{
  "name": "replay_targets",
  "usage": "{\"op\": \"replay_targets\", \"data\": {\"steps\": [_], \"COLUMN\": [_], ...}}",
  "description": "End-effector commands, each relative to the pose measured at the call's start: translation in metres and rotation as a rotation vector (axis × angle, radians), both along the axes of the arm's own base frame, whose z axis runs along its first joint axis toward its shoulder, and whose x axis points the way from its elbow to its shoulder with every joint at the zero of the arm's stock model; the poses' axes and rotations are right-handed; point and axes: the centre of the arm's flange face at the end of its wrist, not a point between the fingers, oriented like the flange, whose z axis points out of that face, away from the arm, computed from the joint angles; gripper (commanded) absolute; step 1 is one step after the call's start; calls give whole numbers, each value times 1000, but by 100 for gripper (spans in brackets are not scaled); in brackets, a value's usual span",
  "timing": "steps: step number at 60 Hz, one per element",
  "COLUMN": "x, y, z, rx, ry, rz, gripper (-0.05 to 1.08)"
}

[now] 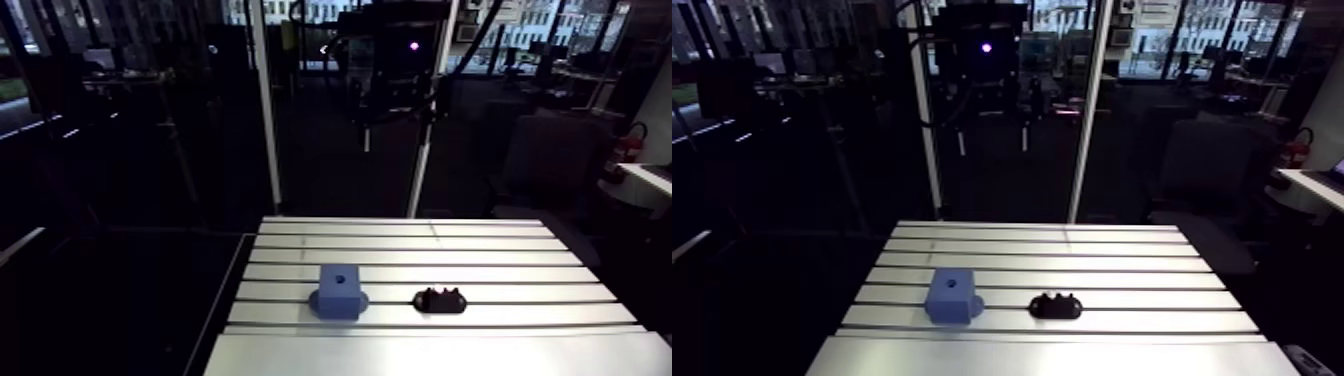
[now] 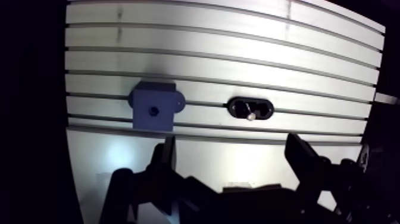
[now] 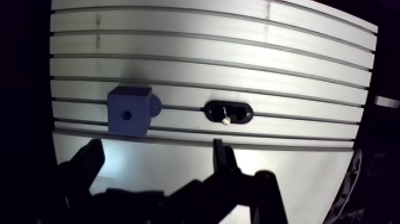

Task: Pick up the M10 bolt and insert it into the hex recess until seated.

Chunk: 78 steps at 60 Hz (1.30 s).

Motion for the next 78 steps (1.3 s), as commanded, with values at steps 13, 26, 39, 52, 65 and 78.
{"op": "replay_targets", "data": {"steps": [13, 26, 39, 52, 65, 78], "x": [3, 8, 16, 18, 19, 21], "y": [29, 53, 74, 82, 82, 82], "z": [-47, -72, -96, -110, -121, -133], "rx": [2, 4, 3, 8, 3, 5], "ry": [24, 19, 5, 21, 16, 94], "rz": [7, 4, -3, 40, 40, 38], "gripper": [0, 0, 1, 1, 1, 0]}}
